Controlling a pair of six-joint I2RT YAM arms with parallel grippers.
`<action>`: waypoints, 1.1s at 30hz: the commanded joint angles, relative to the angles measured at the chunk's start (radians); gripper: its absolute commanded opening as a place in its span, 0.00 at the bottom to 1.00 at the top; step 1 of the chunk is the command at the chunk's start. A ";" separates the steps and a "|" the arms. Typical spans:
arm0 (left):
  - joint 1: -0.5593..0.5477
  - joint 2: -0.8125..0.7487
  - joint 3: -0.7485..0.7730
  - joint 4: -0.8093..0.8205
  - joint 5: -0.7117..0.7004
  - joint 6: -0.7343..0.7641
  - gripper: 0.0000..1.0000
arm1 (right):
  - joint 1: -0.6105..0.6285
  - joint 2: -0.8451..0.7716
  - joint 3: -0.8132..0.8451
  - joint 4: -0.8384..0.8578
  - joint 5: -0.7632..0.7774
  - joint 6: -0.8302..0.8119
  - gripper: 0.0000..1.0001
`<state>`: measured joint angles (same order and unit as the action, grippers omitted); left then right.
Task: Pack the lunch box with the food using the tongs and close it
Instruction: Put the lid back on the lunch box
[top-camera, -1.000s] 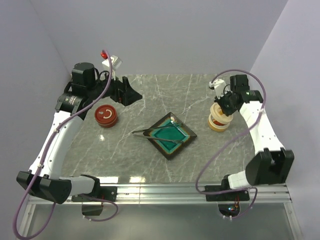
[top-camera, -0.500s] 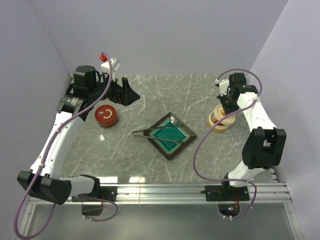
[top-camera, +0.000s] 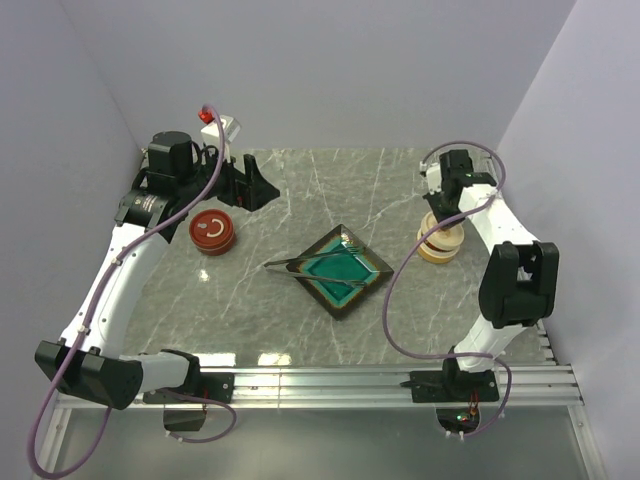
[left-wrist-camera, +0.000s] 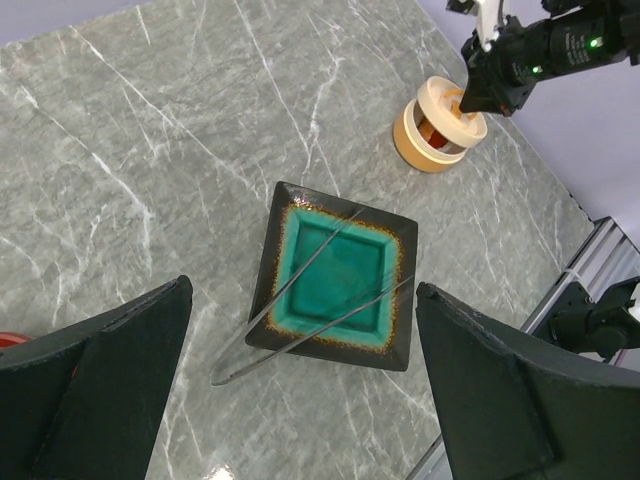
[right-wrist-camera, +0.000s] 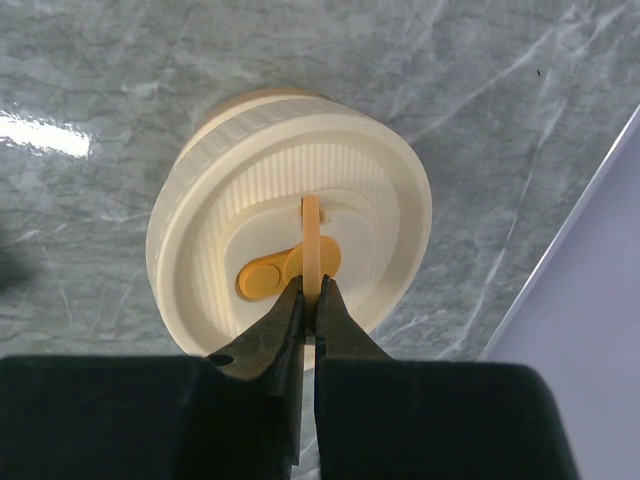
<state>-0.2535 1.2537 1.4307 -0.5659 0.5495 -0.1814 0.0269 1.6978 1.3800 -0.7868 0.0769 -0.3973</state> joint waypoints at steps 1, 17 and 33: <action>0.003 -0.025 -0.004 0.032 -0.017 -0.013 0.99 | 0.031 0.008 -0.012 0.064 0.063 0.015 0.00; 0.003 -0.016 -0.012 0.037 -0.013 -0.010 0.99 | 0.077 0.017 -0.081 0.123 0.179 -0.046 0.00; 0.003 -0.020 -0.023 0.041 -0.016 -0.007 0.99 | 0.077 0.022 -0.032 0.061 0.123 0.002 0.00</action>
<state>-0.2535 1.2537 1.4097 -0.5583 0.5335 -0.1810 0.1024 1.7275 1.3125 -0.7231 0.2123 -0.4152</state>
